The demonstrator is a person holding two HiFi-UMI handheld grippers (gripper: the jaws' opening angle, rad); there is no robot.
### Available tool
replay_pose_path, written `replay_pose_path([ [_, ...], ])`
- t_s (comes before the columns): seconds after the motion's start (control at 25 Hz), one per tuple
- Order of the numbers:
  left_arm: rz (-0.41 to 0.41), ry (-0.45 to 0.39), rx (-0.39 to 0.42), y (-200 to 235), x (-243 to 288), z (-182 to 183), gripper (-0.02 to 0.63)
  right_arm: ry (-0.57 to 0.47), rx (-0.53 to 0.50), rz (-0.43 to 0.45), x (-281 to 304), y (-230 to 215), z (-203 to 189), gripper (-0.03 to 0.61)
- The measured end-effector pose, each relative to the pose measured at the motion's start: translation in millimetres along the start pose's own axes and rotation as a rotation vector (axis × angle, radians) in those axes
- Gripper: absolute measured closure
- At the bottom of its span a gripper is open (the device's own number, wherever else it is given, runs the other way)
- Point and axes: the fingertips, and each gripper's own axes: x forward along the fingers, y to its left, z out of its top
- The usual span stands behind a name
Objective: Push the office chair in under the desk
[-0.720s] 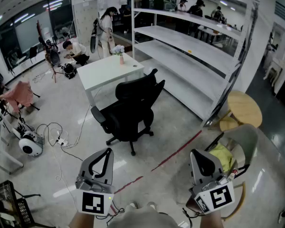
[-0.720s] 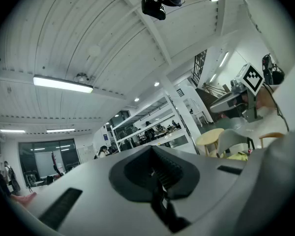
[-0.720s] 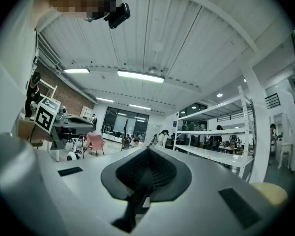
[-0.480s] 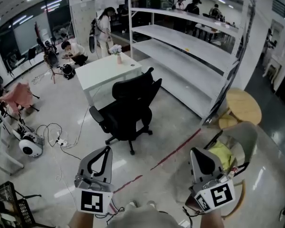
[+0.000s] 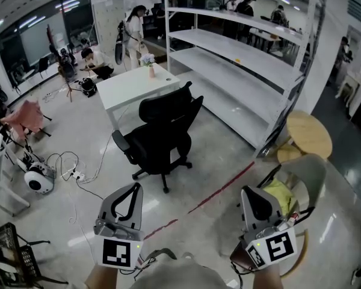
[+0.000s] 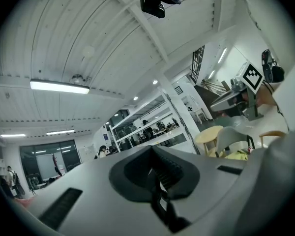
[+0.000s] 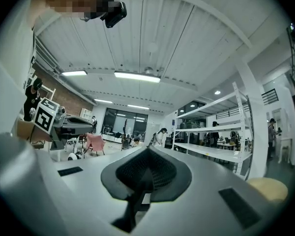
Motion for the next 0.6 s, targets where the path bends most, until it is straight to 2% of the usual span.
replay_pose_path([
  [0.12,0.014,0.028,-0.064,-6,0,-4,0.607,0.006,-0.001,0.015,-5,0,-4,0.572],
  [0.28,-0.007,0.013,-0.008,-13,8,1,0.607,0.013,0.011,0.016,-5,-2,-13,0.572],
  [0.6,-0.011,0.021,-0.032,-15,33,-14,0.607,0.049,0.003,0.011,15,-17,-30,0.572],
])
